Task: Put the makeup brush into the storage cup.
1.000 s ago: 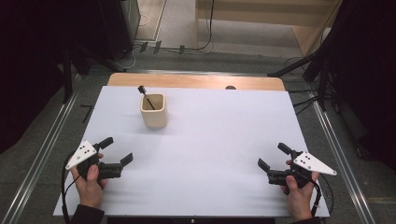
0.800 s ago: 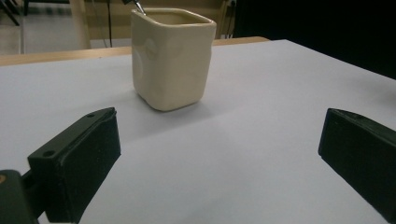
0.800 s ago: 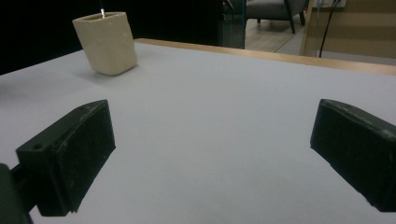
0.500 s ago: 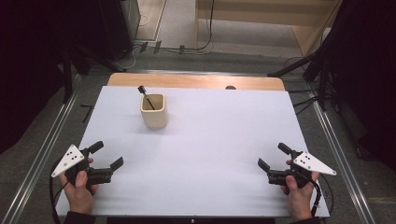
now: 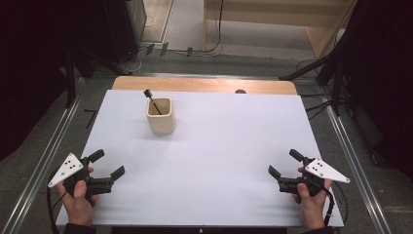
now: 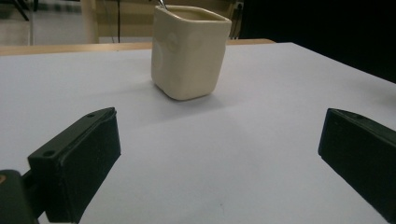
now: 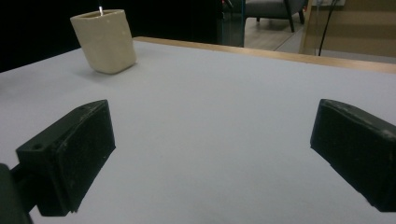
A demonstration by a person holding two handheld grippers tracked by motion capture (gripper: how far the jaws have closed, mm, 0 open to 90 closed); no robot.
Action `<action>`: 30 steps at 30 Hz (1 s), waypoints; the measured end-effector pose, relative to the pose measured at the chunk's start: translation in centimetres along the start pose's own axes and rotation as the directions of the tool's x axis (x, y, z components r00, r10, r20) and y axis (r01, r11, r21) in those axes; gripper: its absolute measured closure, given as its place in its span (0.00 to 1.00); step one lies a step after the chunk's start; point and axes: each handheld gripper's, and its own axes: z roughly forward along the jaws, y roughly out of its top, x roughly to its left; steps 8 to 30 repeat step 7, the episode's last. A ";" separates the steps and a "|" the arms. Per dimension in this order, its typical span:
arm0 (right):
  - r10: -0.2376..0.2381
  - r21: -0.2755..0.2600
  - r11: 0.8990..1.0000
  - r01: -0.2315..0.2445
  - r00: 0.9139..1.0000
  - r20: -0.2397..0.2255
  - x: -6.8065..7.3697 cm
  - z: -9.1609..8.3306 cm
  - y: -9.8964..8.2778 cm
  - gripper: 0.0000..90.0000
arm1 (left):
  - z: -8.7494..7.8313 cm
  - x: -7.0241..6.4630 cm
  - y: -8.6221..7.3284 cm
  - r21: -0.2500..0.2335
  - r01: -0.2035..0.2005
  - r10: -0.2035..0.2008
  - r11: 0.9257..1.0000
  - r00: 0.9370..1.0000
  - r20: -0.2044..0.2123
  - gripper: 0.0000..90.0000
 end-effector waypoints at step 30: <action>-0.006 0.004 1.000 0.006 1.000 -0.004 0.1 0.1 0.0 0.00 | 0.2 0.0 -0.1 0.003 -0.003 0.003 1.000 1.000 0.003 0.00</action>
